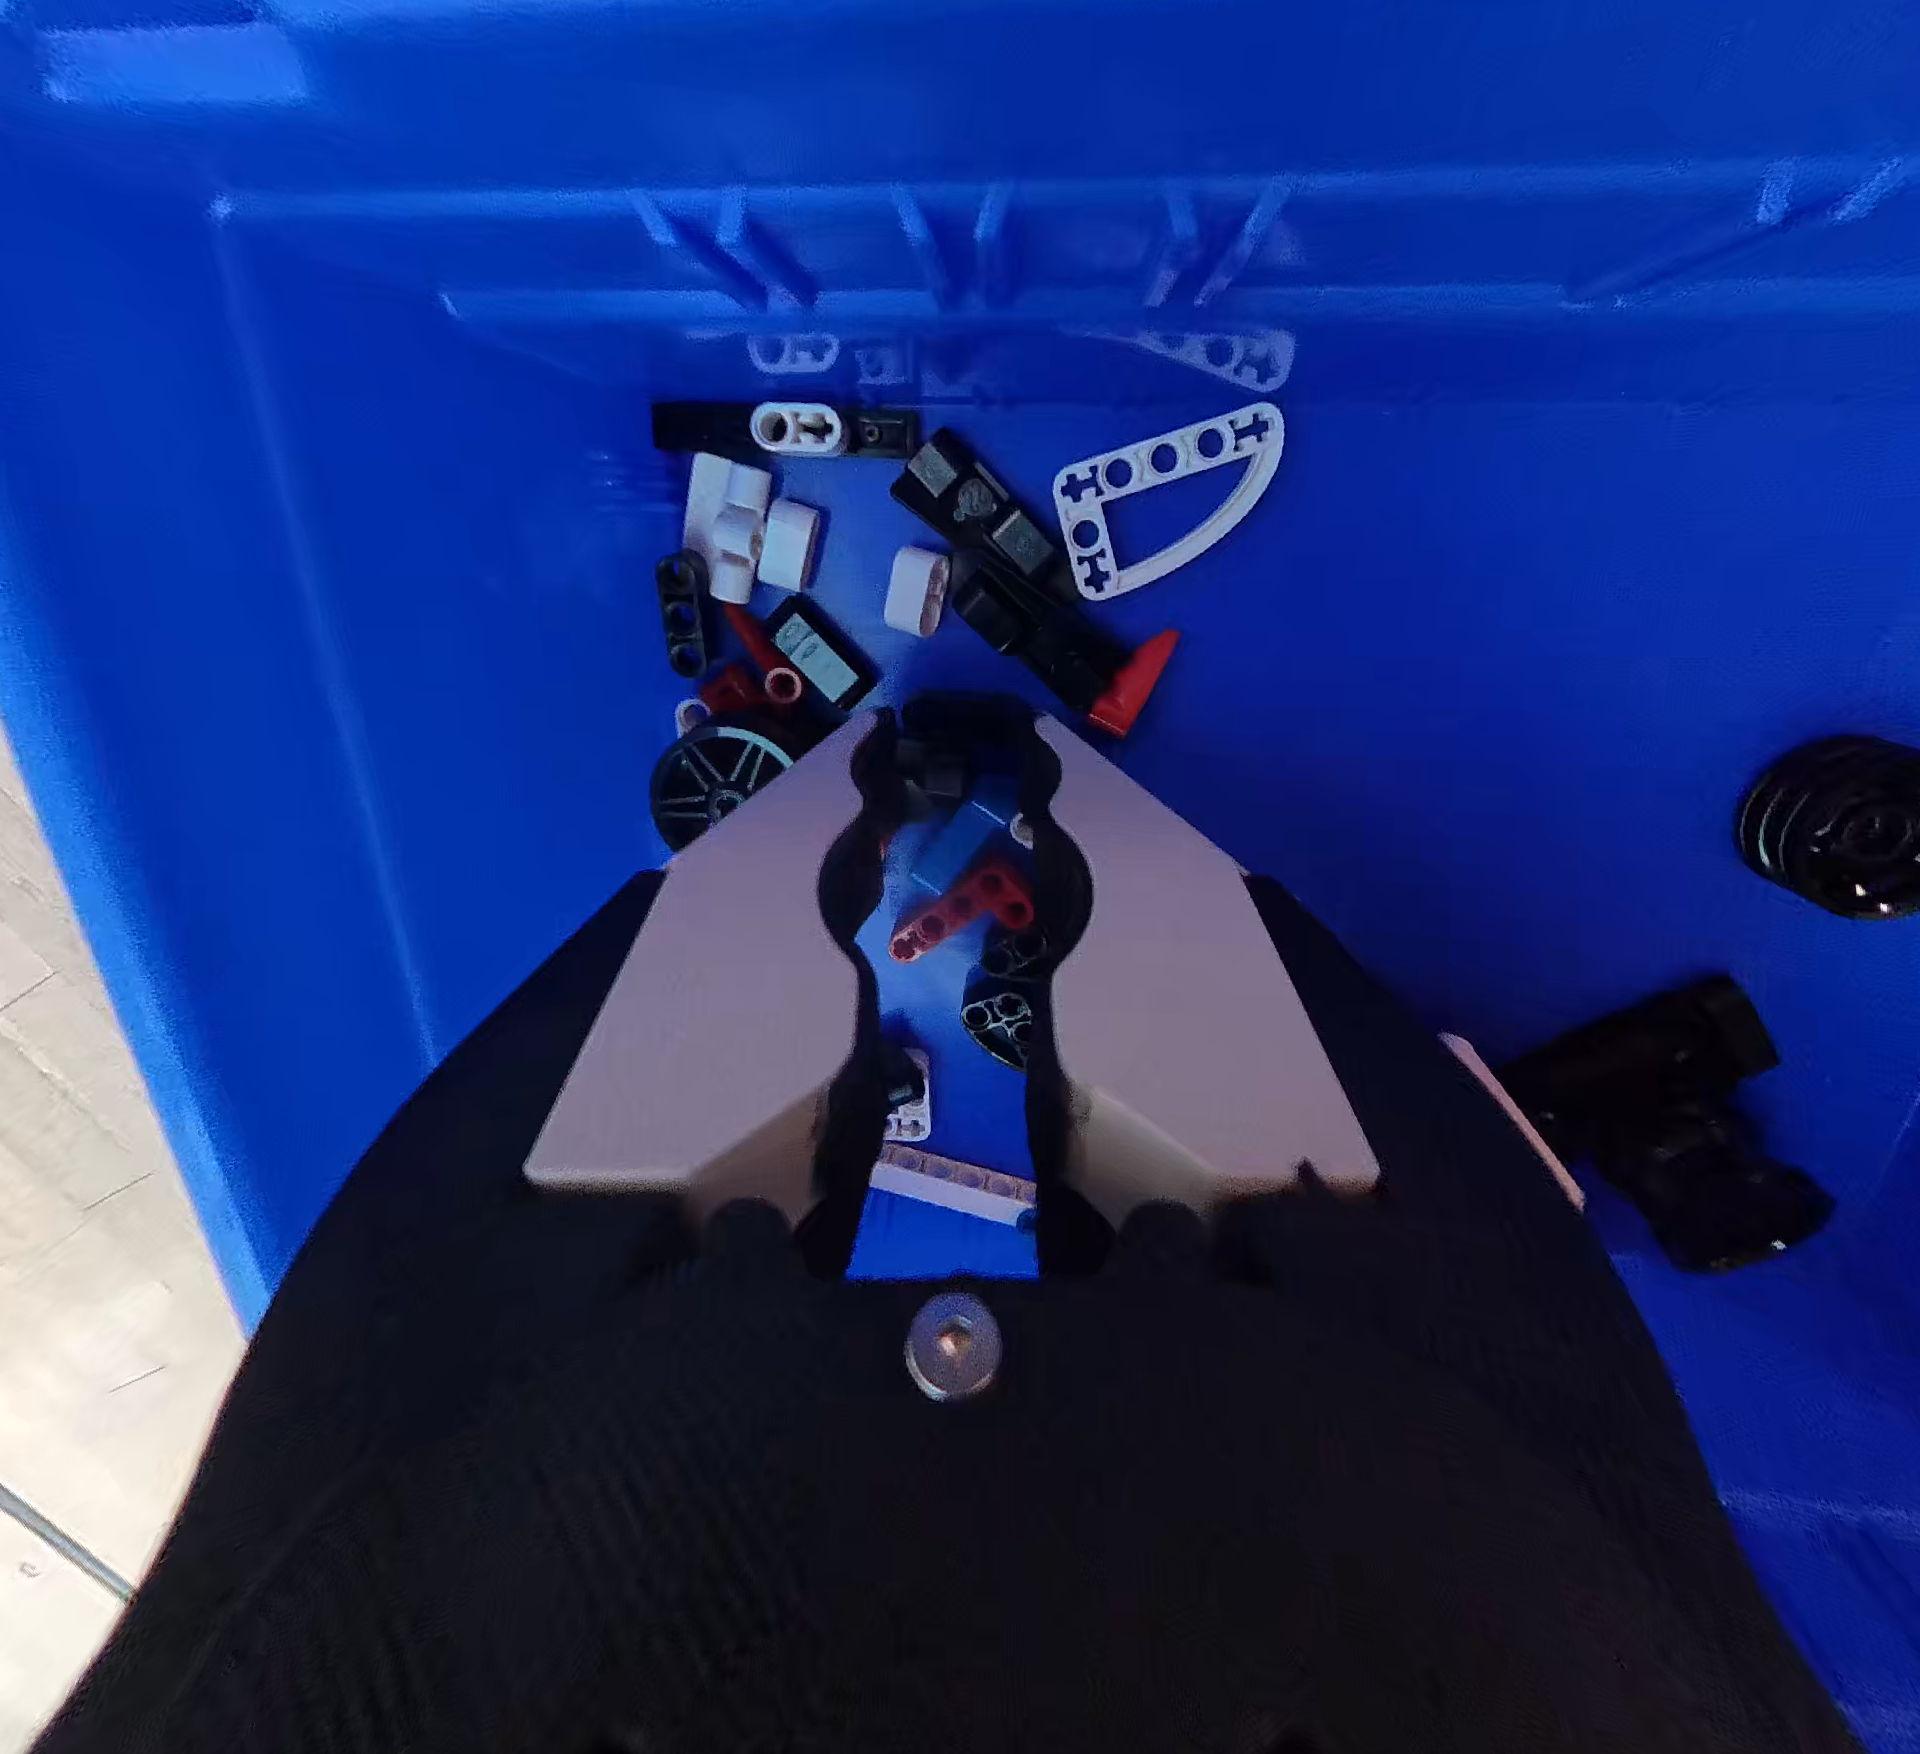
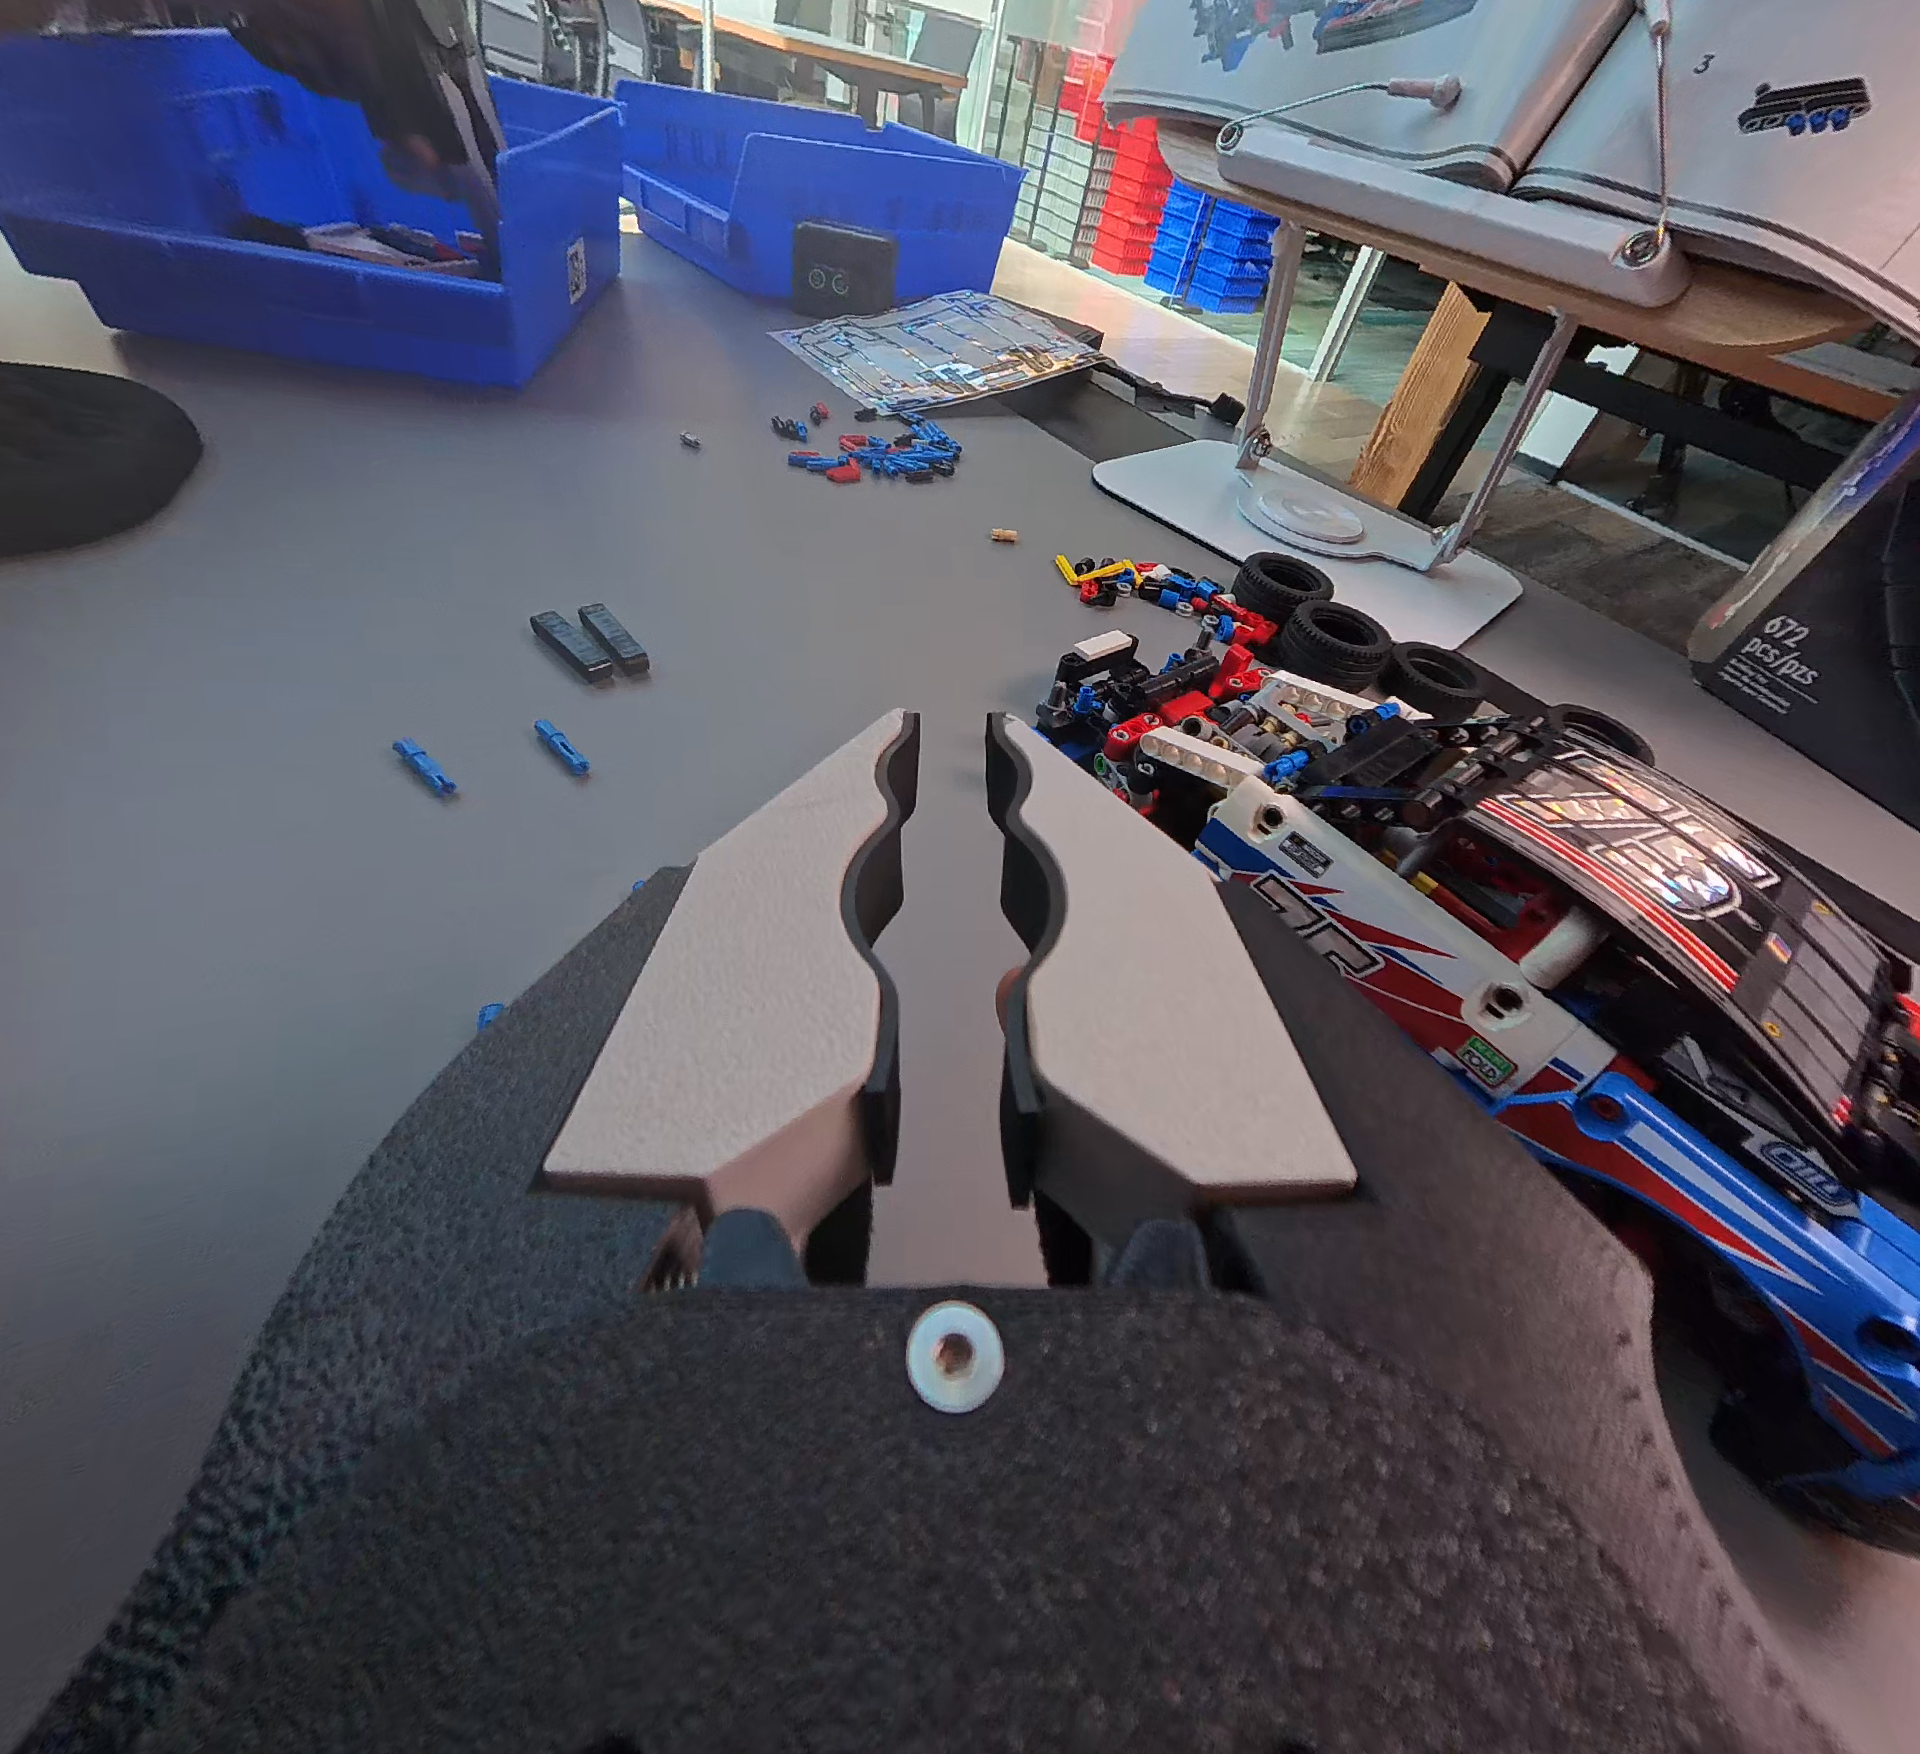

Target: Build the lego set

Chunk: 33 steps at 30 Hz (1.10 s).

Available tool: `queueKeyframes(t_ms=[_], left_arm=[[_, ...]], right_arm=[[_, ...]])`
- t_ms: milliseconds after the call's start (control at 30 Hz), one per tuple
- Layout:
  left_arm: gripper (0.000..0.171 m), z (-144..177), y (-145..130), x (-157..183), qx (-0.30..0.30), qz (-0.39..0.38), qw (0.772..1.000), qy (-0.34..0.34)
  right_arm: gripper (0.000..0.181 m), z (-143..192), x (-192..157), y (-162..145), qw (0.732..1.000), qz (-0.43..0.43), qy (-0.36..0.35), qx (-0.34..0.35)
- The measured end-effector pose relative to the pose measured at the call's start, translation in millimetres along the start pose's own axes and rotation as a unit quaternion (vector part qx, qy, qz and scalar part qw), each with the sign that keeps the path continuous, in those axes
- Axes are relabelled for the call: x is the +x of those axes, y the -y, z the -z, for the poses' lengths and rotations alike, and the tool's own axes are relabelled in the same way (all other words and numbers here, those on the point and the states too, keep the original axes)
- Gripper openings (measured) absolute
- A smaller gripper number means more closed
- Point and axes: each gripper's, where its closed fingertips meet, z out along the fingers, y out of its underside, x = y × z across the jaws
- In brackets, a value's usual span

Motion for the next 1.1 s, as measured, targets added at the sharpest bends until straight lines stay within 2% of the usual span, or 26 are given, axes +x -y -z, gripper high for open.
queueKeyframes(t_ms=[67,200,233,400,733,867,900,1100], left_arm=[[0.015,-1,1,1,0.003,0.000,1.000,0.001],[0.013,-1,1,1,0.001,0.000,1.000,0.000],[0.000,0,1,1,0.001,-0.001,1.000,0.003],[0.000,9,-1,1,0.018,-0.018,0.999,0.023],[0.000,52,15,31,0.080,-0.041,0.996,0.016],[0.000,35,11,10,0.058,-0.058,0.994,0.069],[0.008,28,11,5,0.052,-0.072,0.993,0.075],[0.018,-1,8,-9,0.009,-0.145,0.987,0.064]], right_arm=[[0.010,-1,0,-1,1.000,0.000,0.001,-0.002],[0.010,-1,-1,-2,1.000,0.002,0.003,-0.007],[0.010,-1,-1,-3,1.000,0.003,0.003,-0.007],[0.010,1,-1,-1,1.000,0.004,0.001,-0.004],[0.010,3,-4,3,1.000,0.012,0.006,0.001],[0.009,4,-5,4,1.000,0.015,0.007,0.002],[0.009,4,-5,3,1.000,0.015,0.008,0.001],[0.009,4,-3,-1,1.000,0.017,-0.001,-0.009]])
